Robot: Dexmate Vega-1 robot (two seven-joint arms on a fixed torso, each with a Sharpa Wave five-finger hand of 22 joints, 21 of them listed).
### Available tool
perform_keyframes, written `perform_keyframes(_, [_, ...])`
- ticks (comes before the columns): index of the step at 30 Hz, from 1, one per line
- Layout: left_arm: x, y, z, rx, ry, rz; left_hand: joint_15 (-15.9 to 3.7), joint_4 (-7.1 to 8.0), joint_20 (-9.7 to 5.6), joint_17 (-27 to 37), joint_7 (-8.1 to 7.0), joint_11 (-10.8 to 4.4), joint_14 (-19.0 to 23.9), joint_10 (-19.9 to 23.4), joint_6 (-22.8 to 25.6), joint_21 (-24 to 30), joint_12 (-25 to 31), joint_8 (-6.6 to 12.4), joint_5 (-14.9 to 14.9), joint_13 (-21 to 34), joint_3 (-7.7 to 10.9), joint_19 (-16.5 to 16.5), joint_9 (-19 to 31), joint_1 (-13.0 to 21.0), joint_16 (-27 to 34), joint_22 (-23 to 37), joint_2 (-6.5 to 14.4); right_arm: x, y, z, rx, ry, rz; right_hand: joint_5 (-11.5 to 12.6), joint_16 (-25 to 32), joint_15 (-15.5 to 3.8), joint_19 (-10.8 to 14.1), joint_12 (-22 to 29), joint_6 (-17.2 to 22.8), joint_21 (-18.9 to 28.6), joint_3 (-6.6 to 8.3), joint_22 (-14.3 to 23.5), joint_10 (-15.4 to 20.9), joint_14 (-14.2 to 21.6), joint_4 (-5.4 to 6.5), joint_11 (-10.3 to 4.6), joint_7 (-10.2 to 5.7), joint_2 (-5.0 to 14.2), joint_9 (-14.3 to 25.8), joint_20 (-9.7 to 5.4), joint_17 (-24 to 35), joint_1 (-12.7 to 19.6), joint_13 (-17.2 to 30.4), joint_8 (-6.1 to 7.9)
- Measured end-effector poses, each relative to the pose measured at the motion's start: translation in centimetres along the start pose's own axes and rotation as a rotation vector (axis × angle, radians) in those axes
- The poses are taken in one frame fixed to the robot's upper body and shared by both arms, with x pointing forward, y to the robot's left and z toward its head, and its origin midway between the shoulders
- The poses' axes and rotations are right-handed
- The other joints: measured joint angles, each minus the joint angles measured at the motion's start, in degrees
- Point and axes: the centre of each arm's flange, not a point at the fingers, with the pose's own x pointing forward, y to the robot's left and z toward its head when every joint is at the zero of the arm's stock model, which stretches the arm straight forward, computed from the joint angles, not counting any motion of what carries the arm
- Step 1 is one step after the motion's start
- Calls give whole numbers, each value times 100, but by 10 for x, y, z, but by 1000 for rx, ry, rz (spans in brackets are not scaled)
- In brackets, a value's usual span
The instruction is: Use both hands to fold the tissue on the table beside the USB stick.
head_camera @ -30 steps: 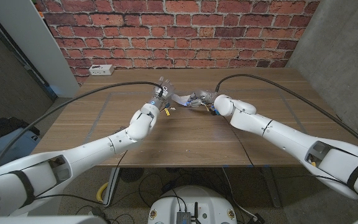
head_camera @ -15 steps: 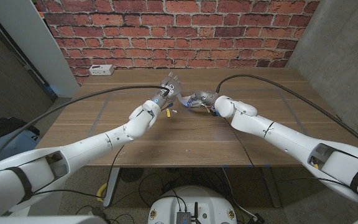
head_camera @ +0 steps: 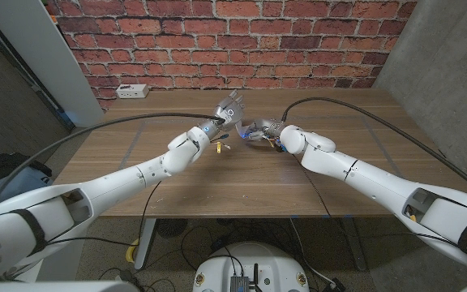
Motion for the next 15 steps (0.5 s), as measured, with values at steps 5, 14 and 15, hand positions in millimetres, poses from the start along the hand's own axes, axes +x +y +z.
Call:
perform_keyframes(5, [2,-2,5,3,-36,38,-11,0,-25,0,-63,-29,50,30,2,0,0,-49,0,0,0,26,1,0,0,0,0,0,0,0,-2,3,2,0,-21,0,-21,-43,-31,0,23,0,-41,0,23,41,31,0,0,21,-9,0,0,-29])
perform_keyframes(14, [4,-7,16,-14,-93,83,-23,0,-25,0,-94,-29,123,92,-28,0,0,-70,0,0,0,26,2,-44,0,0,1,3,-2,0,-9,9,8,0,-43,-11,-43,-152,-195,0,47,0,-249,-55,0,185,92,-63,0,42,-28,-63,1,-94])
perform_keyframes(15, [4,-8,17,-16,-96,87,-31,0,-25,-1,-94,-29,134,92,-28,0,0,-70,0,0,0,26,1,-44,0,0,1,3,-2,0,-9,9,10,0,-51,-11,-52,-176,-246,0,47,0,-290,-99,0,186,96,-101,0,52,-27,-104,1,-113])
